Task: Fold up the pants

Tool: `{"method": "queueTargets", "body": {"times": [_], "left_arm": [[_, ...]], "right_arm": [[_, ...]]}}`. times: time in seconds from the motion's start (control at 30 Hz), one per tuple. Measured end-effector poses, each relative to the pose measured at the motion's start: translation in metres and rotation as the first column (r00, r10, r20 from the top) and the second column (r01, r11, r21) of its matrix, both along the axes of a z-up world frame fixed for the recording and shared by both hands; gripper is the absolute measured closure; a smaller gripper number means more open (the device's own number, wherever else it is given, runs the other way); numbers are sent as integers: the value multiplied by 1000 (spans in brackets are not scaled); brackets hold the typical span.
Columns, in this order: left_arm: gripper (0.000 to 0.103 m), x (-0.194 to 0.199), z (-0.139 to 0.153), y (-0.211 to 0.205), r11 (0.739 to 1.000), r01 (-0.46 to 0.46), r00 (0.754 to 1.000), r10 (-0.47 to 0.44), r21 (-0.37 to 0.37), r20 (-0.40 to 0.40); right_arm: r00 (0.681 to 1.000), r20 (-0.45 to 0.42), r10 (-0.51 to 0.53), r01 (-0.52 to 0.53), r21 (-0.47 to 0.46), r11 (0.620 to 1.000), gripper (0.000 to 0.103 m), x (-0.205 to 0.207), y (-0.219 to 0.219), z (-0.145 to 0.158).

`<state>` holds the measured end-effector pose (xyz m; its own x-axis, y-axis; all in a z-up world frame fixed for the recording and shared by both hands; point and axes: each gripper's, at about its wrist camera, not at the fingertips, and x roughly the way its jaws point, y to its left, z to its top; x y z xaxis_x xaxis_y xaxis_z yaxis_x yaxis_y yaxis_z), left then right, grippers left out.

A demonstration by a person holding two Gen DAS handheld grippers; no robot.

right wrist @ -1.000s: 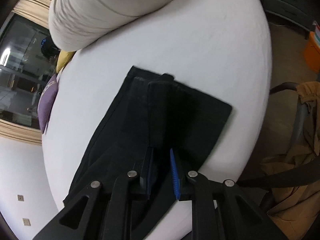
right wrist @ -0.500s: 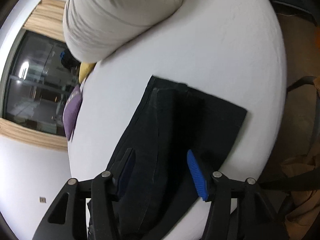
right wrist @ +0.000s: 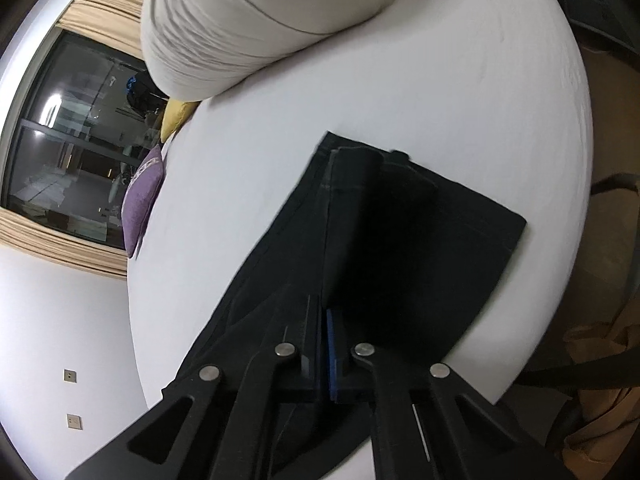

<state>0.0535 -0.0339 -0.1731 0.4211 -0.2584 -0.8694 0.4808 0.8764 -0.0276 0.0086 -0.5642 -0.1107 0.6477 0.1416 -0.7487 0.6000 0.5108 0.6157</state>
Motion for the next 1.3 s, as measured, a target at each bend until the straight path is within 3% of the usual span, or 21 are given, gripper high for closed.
{"method": "queueTargets", "body": {"times": [0.13, 0.23, 0.37, 0.43, 0.5, 0.53, 0.63, 0.7, 0.77, 0.83, 0.97, 1.17, 1.3], "left_arm": [[79, 0, 0, 6, 1000, -4, 1000, 4, -18, -4], [79, 2, 0, 11, 999, -11, 1000, 11, -35, -11], [79, 6, 1, 19, 997, -34, 999, 31, -75, -34], [79, 8, 2, 22, 996, -35, 999, 32, -79, -37], [79, 8, 2, 23, 996, -34, 999, 31, -78, -36], [79, 8, 3, 25, 997, -34, 999, 31, -76, -36], [79, 8, 3, 26, 997, -30, 999, 27, -71, -34], [79, 10, 4, 24, 997, -26, 999, 24, -67, -36], [79, 9, 4, 20, 998, -22, 999, 19, -62, -40], [79, 11, 4, 16, 998, -22, 999, 19, -58, -47], [79, 14, 5, 12, 999, -16, 998, 14, -40, -55], [79, 15, 6, 3, 1000, -11, 998, 10, -22, -55], [79, 15, 6, 0, 1000, -11, 999, 10, -16, -52]], "right_arm": [[998, 32, 60, -59, -49, 997, 100, 39, 9, 26], [984, 134, 119, -107, -94, 990, 100, 75, 20, 74], [911, 359, 205, -151, -172, 973, 101, 93, 36, 154], [884, 417, 212, -141, -194, 971, 101, 91, 36, 171], [887, 425, 183, -119, -174, 978, 101, 83, 28, 158], [905, 400, 145, -92, -148, 985, 101, 76, 20, 141], [962, 274, -14, 25, -37, 999, 100, 38, -9, 64], [979, 163, -125, 123, 27, 992, 100, 6, -26, 10], [970, 93, -225, 217, 89, 972, 100, -27, -37, -30], [959, 74, -274, 264, 125, 956, 101, -46, -42, -49], [951, 87, -297, 284, 130, 950, 101, -56, -40, -54], [931, 137, -339, 329, 91, 940, 101, -63, -39, -35], [910, 114, -400, 386, 126, 914, 101, -84, -40, -56]]}}
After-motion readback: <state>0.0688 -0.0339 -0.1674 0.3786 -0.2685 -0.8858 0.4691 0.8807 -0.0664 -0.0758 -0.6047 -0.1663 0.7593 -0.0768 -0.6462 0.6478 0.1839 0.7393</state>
